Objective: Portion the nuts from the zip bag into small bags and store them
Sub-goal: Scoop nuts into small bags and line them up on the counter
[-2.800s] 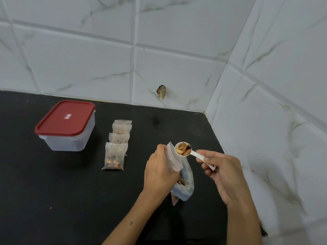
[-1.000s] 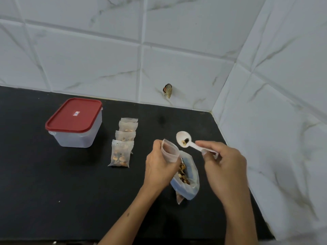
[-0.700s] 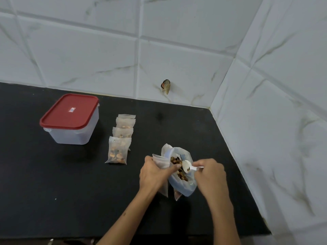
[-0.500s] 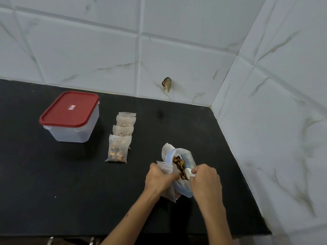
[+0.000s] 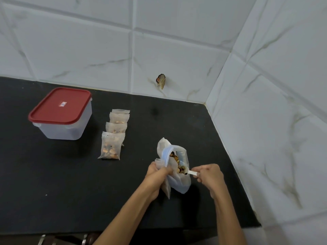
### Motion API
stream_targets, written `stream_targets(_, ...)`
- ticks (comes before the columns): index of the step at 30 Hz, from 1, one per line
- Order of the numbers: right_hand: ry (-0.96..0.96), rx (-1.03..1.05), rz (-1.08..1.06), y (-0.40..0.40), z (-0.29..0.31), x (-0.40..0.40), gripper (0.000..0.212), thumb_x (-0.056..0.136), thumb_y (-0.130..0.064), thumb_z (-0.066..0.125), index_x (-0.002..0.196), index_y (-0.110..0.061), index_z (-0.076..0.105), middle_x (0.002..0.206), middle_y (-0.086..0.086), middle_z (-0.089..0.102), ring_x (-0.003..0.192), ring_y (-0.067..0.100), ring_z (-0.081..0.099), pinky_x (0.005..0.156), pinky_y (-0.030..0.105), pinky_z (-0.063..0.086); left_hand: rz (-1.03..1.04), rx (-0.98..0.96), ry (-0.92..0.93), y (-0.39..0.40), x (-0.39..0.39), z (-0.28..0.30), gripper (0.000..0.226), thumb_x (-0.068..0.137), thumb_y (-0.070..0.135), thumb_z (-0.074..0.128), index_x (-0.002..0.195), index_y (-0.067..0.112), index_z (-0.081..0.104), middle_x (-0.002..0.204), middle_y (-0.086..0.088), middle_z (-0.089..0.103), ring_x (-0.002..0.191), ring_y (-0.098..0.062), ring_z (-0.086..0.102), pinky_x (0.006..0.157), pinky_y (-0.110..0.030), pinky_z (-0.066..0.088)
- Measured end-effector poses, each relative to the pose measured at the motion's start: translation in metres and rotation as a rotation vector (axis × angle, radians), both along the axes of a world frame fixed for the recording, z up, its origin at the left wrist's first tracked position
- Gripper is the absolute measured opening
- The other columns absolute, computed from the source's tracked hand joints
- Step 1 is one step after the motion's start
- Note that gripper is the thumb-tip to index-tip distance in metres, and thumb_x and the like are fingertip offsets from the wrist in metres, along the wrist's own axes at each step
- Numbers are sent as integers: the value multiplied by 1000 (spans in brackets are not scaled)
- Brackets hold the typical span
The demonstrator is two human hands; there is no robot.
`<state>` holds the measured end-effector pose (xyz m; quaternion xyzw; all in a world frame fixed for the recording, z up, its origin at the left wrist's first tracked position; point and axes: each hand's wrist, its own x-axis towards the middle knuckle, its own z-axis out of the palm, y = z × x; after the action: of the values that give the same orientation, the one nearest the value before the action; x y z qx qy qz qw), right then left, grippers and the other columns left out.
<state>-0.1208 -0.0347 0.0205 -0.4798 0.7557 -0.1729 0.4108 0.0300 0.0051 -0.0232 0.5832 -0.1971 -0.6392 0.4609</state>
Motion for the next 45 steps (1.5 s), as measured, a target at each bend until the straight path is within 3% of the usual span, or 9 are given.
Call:
stream_targets(3, -73, 25, -50, 2, -6, -1, 24, 89, -2, 52, 94, -14, 72, 87, 8, 68, 73, 15, 60, 64, 26, 48, -32, 48, -67, 0, -3, -1, 50, 73, 15, 72, 117, 13, 48, 110, -9, 60, 100, -22, 60, 87, -40, 54)
stream_targets(6, -162, 57, -104, 5, -9, -2, 25, 88, 0, 52, 92, -12, 73, 86, 12, 68, 68, 15, 56, 61, 25, 45, 8, 47, -155, 1, -5, 2, 40, 76, 28, 75, 103, 16, 47, 100, -3, 58, 87, -13, 57, 66, -26, 47)
stream_targets(9, -147, 28, -67, 9, -11, -3, 25, 89, -1, 52, 97, -12, 72, 87, 8, 67, 70, 13, 57, 61, 23, 44, 59, 29, -222, 1, -1, 3, 52, 69, 41, 81, 102, 18, 47, 101, -2, 61, 91, -14, 61, 70, -29, 51)
stream_targets(14, 120, -172, 177, 18, -2, 6, 29, 91, -3, 49, 109, -15, 69, 96, -3, 63, 71, 4, 54, 55, 14, 38, 37, 84, -203, 0, 7, -5, 65, 52, 28, 76, 111, 8, 58, 101, -11, 69, 90, -23, 69, 79, -43, 59)
stream_targets(19, 236, -181, 284, 18, -2, 16, 22, 94, -11, 49, 106, -14, 68, 107, 1, 65, 70, 2, 51, 52, 11, 35, 51, 72, -78, 2, 10, -8, 44, 72, 10, 73, 112, 5, 58, 100, -14, 69, 91, -25, 69, 75, -37, 58)
stream_targets(28, -295, 33, -181, 11, -10, 1, 26, 88, 5, 50, 87, -9, 72, 88, 15, 68, 70, 15, 56, 61, 24, 47, 174, 144, 75, 3, 12, -10, 26, 85, 3, 60, 96, 16, 41, 99, -13, 58, 99, -30, 61, 93, -48, 51)
stream_targets(33, -437, 19, -302, 14, -21, 2, 29, 88, 9, 46, 85, -5, 72, 88, 17, 68, 68, 15, 55, 60, 23, 47, 94, 76, 28, 4, 9, -7, 13, 84, 7, 67, 91, 10, 57, 93, -13, 68, 90, -27, 67, 82, -41, 56)
stream_targets(41, -711, 124, -416, 21, -24, -1, 29, 90, 12, 39, 91, 4, 68, 87, 20, 63, 64, 14, 51, 58, 22, 42, 10, 21, -81, 1, 13, -11, 40, 76, 3, 70, 114, 4, 56, 104, -15, 68, 94, -25, 68, 81, -40, 58)
stream_targets(45, -821, 170, -473, 21, -27, -3, 28, 92, 10, 38, 101, 6, 64, 88, 19, 61, 65, 13, 50, 59, 22, 40, -26, 9, -160, 3, 12, -6, 63, 60, 28, 80, 115, 7, 55, 104, -12, 67, 92, -23, 68, 78, -43, 59)
